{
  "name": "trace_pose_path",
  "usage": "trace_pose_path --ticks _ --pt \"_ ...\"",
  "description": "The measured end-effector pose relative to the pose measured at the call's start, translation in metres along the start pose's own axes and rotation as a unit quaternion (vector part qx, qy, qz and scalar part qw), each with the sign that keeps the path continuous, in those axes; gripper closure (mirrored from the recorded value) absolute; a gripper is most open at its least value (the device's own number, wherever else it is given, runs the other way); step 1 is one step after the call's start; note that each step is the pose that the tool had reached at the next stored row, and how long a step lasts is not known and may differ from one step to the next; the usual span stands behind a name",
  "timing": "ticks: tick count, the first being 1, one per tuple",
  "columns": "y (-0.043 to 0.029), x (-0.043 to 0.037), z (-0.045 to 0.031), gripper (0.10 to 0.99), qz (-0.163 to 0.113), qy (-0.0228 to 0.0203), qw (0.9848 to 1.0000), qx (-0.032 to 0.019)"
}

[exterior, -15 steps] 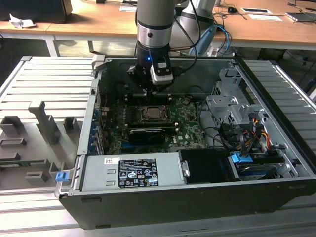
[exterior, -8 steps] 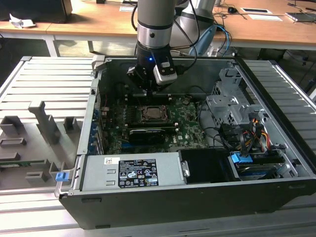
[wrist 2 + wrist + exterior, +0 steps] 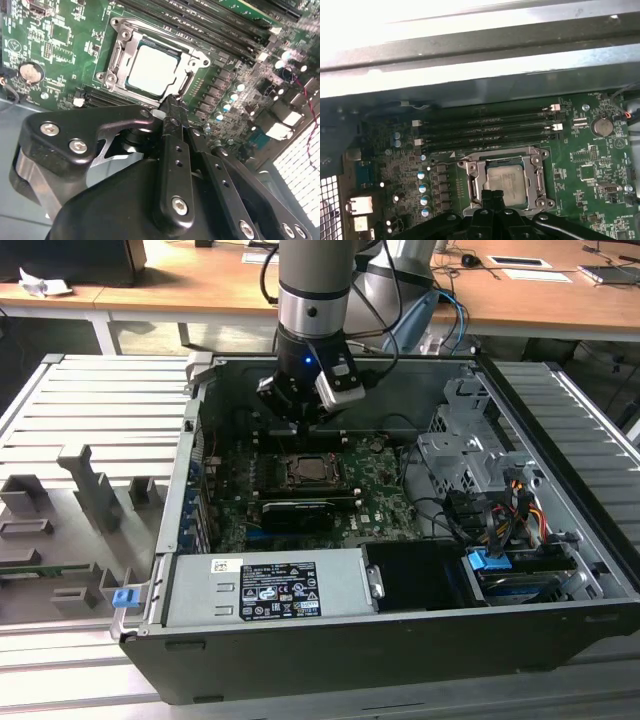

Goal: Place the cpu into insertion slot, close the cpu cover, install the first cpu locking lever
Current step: 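Close the cpu cover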

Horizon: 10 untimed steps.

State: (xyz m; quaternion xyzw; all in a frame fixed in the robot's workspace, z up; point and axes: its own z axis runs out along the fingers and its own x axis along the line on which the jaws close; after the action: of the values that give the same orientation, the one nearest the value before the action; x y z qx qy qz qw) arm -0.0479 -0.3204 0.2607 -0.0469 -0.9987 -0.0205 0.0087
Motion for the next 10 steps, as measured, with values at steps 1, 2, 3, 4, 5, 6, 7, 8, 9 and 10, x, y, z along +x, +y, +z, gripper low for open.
trace_pose_path --ticks 1,2,3,4,5,6,7,8,9,10 --pt "0.0000 0.0000 0.0000 0.980 -0.006 0.0003 1.0000 0.0001" --pt "0.0000 0.0000 0.0000 0.980 -0.012 0.0005 0.9999 0.0002" --pt "0.0000 0.0000 0.0000 0.980 -0.017 0.0007 0.9998 0.0003" --pt "0.0000 0.0000 0.0000 0.980 -0.023 0.0009 0.9997 0.0004" --pt "0.0000 0.0000 0.0000 0.980 -0.028 0.0011 0.9996 0.0006" --pt "0.0000 0.0000 0.0000 0.980 -0.035 0.0014 0.9994 0.0007" --pt "0.0000 0.0000 0.0000 0.980 -0.041 0.0016 0.9992 0.0008" --pt "0.0000 0.0000 0.0000 0.980 -0.049 0.0020 0.9988 0.0009" --pt "0.0000 0.0000 0.0000 0.980 -0.058 0.0023 0.9983 0.0011" --pt "0.0000 0.0000 0.0000 0.980 -0.065 0.0026 0.9979 0.0013"
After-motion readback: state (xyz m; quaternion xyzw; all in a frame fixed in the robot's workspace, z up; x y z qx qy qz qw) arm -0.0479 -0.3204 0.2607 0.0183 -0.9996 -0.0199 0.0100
